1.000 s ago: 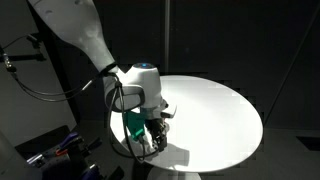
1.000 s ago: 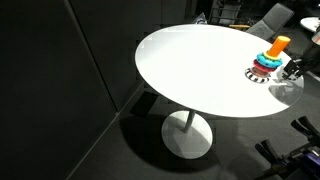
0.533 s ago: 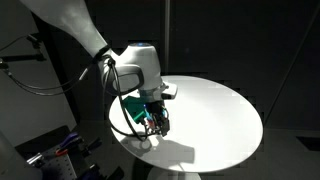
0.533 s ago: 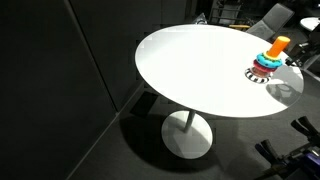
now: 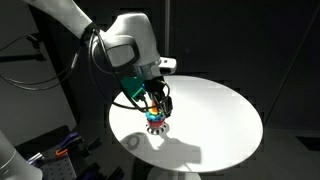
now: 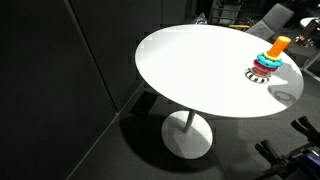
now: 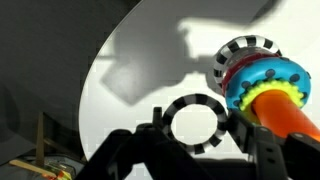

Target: Pick up the black and white ring from the table and put it on the stack of rings

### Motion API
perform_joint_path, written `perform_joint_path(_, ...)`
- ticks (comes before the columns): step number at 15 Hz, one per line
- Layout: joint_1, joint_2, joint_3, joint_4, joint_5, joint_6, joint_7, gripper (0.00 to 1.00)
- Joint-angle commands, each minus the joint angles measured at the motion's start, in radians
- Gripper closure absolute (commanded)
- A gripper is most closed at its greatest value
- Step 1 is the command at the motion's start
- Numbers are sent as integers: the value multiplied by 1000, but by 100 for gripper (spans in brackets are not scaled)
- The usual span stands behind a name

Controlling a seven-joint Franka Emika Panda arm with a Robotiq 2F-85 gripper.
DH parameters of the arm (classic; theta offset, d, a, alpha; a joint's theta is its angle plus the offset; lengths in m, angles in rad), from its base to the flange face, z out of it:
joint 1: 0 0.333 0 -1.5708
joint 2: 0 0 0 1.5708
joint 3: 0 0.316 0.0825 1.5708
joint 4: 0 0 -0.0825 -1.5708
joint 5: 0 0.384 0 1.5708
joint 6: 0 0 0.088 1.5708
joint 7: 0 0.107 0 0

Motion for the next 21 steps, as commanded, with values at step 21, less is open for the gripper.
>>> perform_joint_path(21, 97, -55, 48, 62, 183, -141, -35, 59)
